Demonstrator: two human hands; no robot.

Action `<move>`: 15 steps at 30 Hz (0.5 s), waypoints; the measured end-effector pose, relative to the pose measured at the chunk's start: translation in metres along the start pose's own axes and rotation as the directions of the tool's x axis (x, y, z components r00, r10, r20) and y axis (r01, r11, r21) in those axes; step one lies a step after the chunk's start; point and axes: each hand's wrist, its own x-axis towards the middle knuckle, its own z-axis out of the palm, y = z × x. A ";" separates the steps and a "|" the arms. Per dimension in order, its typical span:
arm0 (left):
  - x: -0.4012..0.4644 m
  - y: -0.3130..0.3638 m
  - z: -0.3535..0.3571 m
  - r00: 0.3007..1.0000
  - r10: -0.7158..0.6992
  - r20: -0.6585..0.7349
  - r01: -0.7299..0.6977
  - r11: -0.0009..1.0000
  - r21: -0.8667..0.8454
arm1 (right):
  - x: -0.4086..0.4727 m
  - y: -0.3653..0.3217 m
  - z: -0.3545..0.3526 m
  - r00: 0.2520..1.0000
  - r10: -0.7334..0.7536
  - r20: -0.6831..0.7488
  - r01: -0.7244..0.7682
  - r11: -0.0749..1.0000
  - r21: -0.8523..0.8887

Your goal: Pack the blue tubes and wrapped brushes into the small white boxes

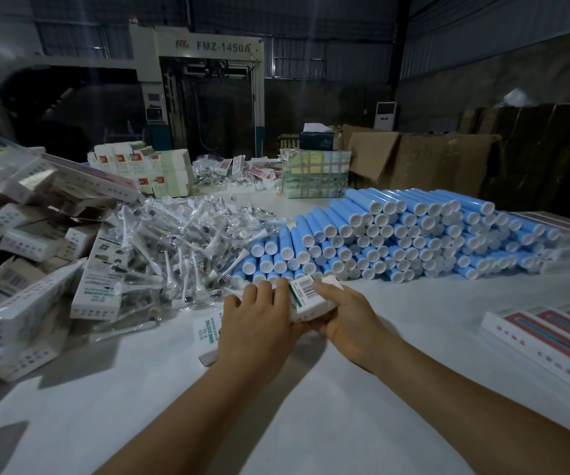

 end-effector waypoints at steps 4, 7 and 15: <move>0.000 0.001 0.002 1.000 0.001 0.017 -0.001 1.000 0.023 | -0.004 0.005 0.007 0.977 -0.184 -0.108 0.138 0.931 -0.338; -0.001 0.002 0.000 1.000 0.007 0.001 -0.007 1.000 0.026 | -0.006 0.009 0.008 0.936 -0.349 -0.048 0.226 0.698 -0.680; -0.004 0.004 -0.004 0.999 0.035 0.033 -0.037 0.998 0.058 | -0.013 0.017 0.011 0.846 -0.511 0.155 0.326 0.265 -0.908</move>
